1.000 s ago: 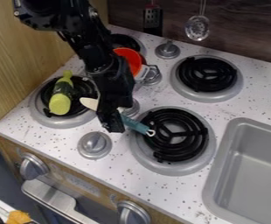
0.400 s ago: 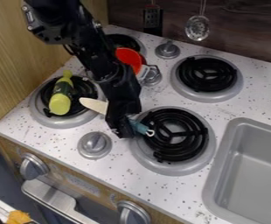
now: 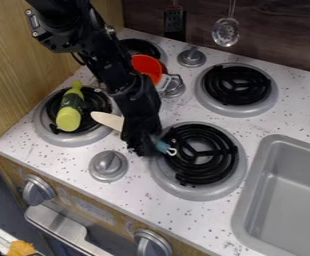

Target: Put the knife inside the red pot

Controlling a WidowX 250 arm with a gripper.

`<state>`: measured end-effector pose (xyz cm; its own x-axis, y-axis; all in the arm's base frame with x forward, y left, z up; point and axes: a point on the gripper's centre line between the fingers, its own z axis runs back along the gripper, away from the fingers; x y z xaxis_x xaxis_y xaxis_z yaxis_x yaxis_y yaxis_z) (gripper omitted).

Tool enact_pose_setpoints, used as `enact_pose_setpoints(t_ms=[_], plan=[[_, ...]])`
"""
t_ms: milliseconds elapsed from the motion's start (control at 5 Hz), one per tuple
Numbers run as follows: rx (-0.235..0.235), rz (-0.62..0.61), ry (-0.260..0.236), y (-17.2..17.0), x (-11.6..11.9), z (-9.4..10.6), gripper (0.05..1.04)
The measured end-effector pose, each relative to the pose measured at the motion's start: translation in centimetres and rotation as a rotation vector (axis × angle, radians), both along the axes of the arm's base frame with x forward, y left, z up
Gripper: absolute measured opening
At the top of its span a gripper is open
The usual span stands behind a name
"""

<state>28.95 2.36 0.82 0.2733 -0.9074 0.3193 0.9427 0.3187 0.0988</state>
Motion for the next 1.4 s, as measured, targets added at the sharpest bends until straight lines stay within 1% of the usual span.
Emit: enact_pose_setpoints(t_ms=[200, 400, 600, 800, 1000, 1200, 1400], plan=[[-0.002, 0.005, 0.007, 0.0, 0.0, 0.0, 0.383], [0.003, 0.004, 0.020, 0.1, 0.2, 0.1, 0.269], [-0.004, -0.003, 0.040, -0.3, 0.2, 0.3, 0.267], [-0.029, 0.007, 0.049, -0.7, 0.3, 0.5, 0.267], [-0.104, 0.010, 0.069, -1.5, 1.1, 0.7, 0.267], [-0.101, -0.019, 0.076, -1.6, 1.9, 1.7, 0.267], [-0.074, -0.090, 0.068, -1.8, 3.6, 3.7, 0.267]])
